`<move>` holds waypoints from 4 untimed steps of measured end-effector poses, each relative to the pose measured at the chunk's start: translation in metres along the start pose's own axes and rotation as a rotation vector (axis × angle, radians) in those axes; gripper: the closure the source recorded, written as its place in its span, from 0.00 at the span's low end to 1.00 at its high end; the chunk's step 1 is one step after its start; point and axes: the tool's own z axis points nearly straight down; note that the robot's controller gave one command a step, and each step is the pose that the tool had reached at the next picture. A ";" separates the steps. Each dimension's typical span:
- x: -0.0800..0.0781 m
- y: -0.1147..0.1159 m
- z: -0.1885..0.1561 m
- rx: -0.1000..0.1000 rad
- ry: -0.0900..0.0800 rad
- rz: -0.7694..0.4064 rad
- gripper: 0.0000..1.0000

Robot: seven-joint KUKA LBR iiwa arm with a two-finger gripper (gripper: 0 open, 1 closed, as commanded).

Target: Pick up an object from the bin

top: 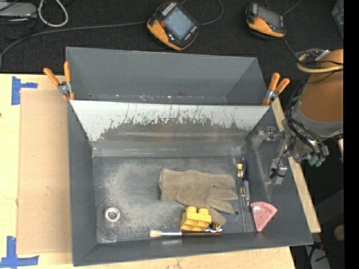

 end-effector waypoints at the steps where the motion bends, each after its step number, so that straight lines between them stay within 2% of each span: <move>1: -0.002 0.001 -0.004 0.001 -0.007 -0.005 0.00; 2: 0.029 0.034 0.131 0.000 -0.009 0.151 0.00; 3: 0.050 0.053 0.093 0.003 -0.014 0.086 0.00; 4: 0.052 0.072 0.128 -0.003 0.002 0.226 0.00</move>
Offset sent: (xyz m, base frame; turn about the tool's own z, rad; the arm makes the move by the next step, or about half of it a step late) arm -0.0359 0.0405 -0.1542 0.1758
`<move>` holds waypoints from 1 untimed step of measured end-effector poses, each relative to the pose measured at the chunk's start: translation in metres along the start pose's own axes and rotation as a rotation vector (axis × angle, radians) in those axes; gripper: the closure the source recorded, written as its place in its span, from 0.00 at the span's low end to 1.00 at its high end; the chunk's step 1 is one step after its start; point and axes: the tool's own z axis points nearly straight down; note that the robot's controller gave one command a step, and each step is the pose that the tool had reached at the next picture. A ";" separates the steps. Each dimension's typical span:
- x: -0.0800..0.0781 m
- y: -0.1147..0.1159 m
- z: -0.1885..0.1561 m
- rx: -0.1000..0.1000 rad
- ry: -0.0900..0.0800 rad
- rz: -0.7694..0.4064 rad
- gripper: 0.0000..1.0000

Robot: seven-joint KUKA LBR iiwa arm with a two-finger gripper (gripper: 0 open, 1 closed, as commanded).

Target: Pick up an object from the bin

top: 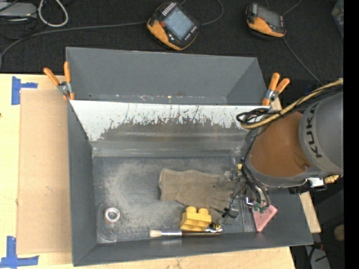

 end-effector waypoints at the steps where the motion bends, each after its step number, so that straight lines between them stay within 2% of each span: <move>1: -0.007 -0.006 0.027 0.000 -0.014 0.121 0.00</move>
Offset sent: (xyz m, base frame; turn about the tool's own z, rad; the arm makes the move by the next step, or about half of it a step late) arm -0.0017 -0.0274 -0.0270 0.1988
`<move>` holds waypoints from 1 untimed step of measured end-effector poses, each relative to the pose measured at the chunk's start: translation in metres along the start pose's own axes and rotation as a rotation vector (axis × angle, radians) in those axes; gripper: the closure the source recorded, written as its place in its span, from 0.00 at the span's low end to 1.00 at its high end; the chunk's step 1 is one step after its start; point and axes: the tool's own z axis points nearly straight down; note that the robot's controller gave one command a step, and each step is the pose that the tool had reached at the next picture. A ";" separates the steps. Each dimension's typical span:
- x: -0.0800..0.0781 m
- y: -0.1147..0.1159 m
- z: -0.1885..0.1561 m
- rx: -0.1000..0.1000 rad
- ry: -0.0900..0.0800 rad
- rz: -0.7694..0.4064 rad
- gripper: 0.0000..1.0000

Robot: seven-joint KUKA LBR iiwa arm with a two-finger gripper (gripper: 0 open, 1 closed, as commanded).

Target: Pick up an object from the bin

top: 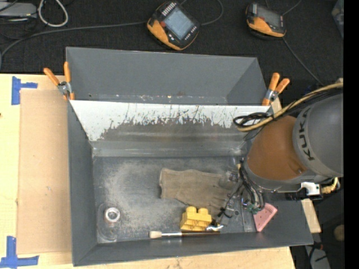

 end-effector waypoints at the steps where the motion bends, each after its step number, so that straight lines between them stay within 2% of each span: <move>1: -0.002 -0.019 -0.002 -0.003 0.001 0.072 1.00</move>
Offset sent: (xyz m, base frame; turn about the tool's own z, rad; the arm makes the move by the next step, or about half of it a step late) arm 0.0000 0.0000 0.0000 0.0000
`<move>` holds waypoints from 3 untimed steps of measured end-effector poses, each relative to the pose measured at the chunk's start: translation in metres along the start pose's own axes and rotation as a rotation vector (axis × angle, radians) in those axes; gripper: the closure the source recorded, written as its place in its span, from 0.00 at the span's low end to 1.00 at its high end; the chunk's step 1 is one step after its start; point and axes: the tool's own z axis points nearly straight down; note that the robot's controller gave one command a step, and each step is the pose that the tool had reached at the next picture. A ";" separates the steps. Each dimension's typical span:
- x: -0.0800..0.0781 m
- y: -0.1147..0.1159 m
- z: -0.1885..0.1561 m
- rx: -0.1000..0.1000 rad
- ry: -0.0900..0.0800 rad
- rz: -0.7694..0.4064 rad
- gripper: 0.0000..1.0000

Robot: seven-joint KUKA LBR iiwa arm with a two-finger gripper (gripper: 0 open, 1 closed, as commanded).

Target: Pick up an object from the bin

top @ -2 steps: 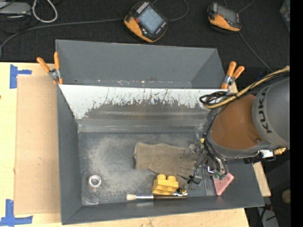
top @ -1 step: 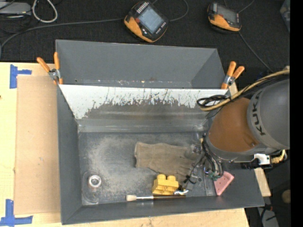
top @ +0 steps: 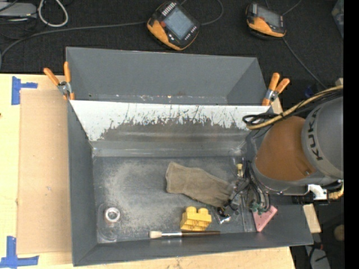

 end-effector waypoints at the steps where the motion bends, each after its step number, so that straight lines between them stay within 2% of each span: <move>1: 0.000 0.000 0.000 0.000 0.000 0.000 1.00; 2: 0.004 -0.001 -0.018 0.004 0.012 -0.001 1.00; 3: 0.002 -0.001 -0.048 0.002 0.005 -0.003 1.00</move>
Offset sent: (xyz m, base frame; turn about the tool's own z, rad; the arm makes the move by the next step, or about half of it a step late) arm 0.0000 0.0002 0.1120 -0.0003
